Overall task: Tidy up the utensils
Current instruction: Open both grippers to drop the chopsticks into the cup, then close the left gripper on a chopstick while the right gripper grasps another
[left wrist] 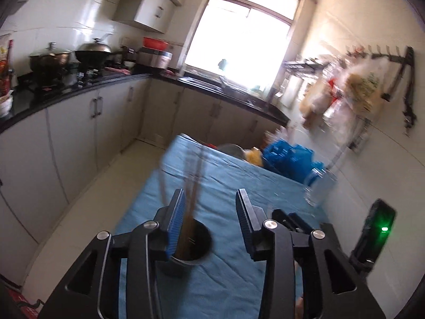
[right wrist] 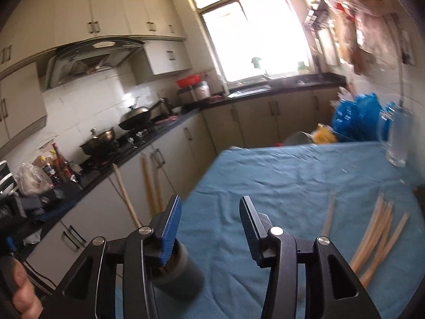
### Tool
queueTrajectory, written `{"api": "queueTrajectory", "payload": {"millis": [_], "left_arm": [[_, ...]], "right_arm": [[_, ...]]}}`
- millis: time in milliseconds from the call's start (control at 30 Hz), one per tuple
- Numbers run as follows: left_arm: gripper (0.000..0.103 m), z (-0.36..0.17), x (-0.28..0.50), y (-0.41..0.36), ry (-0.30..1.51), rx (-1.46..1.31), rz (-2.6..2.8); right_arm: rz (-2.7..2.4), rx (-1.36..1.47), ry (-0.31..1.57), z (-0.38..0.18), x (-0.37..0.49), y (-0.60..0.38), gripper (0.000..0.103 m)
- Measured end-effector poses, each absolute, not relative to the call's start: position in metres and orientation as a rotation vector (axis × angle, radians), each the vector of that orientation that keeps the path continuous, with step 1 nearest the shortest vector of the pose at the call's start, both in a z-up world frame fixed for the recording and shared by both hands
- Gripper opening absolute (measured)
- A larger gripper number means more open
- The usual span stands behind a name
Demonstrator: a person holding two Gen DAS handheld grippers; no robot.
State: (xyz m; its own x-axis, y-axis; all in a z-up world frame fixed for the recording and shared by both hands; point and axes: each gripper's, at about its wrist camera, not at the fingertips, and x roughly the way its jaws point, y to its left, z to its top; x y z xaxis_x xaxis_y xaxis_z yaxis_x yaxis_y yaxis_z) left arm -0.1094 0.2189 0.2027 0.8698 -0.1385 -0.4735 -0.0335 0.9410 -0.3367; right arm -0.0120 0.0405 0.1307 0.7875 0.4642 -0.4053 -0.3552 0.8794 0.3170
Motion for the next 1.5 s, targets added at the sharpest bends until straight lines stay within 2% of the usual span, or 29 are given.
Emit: {"api": "queueTrajectory", "payload": {"millis": [300, 600, 900, 1167, 1367, 1400, 1467, 1500], "left_arm": [[0.044, 0.169, -0.096, 0.121, 0.676, -0.288, -0.235], [0.044, 0.114, -0.029, 0.043, 0.857, -0.189, -0.259], [0.044, 0.063, 0.059, 0.014, 0.996, -0.159, -0.178], [0.044, 0.034, 0.125, -0.007, 1.062, -0.115, -0.120], [0.044, 0.023, 0.148, -0.013, 1.095, -0.026, -0.126], [0.042, 0.024, 0.150, -0.014, 1.095, -0.015, -0.129], [0.025, 0.024, 0.152, -0.017, 1.103, 0.019, -0.124], [0.012, 0.024, 0.152, -0.019, 1.105, 0.049, -0.115]], "right_arm": [[0.204, 0.286, 0.595, 0.083, -0.044, -0.097, 0.053], [0.054, 0.423, 0.668, 0.041, -0.049, -0.206, 0.053], [0.114, 0.524, 0.804, 0.017, 0.008, -0.229, 0.053], [0.039, 0.458, 0.963, 0.005, 0.071, -0.230, 0.051], [-0.028, 0.305, 1.021, 0.003, 0.091, -0.216, 0.037], [-0.039, 0.283, 1.030, 0.003, 0.094, -0.214, 0.035], [-0.057, 0.236, 1.047, 0.004, 0.100, -0.210, 0.032], [-0.064, 0.201, 1.056, 0.004, 0.103, -0.208, 0.027]]}}
